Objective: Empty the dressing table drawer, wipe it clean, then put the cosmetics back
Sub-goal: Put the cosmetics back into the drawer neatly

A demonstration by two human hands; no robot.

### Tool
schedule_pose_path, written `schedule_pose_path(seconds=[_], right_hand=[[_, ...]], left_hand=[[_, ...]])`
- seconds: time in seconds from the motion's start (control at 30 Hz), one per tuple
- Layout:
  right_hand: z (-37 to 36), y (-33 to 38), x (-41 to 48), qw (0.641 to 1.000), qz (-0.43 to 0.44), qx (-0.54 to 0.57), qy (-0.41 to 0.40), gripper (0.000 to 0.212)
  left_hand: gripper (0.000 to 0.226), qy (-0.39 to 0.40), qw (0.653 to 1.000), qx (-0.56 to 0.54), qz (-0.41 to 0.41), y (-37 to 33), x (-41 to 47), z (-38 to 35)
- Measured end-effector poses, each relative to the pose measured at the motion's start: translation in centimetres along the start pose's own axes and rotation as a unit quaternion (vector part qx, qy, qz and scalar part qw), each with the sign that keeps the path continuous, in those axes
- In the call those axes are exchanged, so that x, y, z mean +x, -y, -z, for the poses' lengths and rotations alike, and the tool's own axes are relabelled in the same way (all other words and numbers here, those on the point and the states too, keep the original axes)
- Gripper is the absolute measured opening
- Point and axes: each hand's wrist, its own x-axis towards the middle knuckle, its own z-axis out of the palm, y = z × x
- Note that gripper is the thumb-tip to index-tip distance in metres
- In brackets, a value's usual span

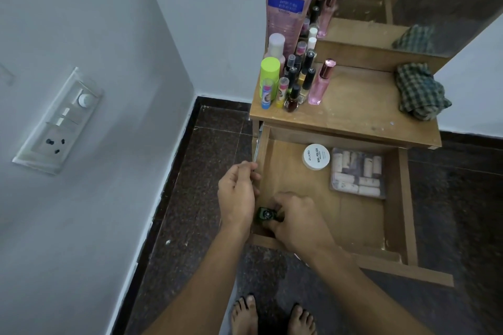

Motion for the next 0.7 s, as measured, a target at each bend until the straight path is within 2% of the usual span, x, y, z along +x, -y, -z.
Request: schedule_pose_path(seconds=[0.23, 0.27, 0.33, 0.4, 0.47, 0.57, 0.7], right_hand=[[3.5, 0.8, 0.0, 0.999, -0.005, -0.006, 0.040, 0.032], [5.1, 1.1, 0.5, 1.000, -0.009, -0.007, 0.019, 0.035], [9.1, 1.8, 2.3, 0.995, -0.004, 0.024, -0.100, 0.037], [13.0, 2.6, 4.9, 0.966, -0.011, 0.088, -0.242, 0.036], [15.8, 3.4, 7.7, 0.941, -0.015, 0.089, -0.328, 0.040], [17.2, 3.8, 10.9, 0.938, -0.021, 0.042, -0.343, 0.048], [17.2, 3.9, 12.2, 0.940, -0.020, 0.003, -0.340, 0.036]], left_hand=[[0.041, -0.006, 1.000, 0.012, -0.016, -0.2, -0.2, -0.4], [0.041, -0.009, 1.000, 0.012, -0.023, -0.2, -0.3, -0.4], [0.042, -0.009, 0.999, 0.021, -0.048, -0.5, -0.6, -0.9], [0.039, -0.002, 0.996, 0.028, -0.080, -1.0, -1.1, -1.7], [0.037, 0.013, 0.994, 0.027, -0.104, -1.6, -1.5, -2.8], [0.036, 0.035, 0.992, 0.023, -0.119, -2.2, -1.8, -4.1], [0.038, 0.045, 0.990, 0.032, -0.132, -2.1, -1.6, -4.4]])
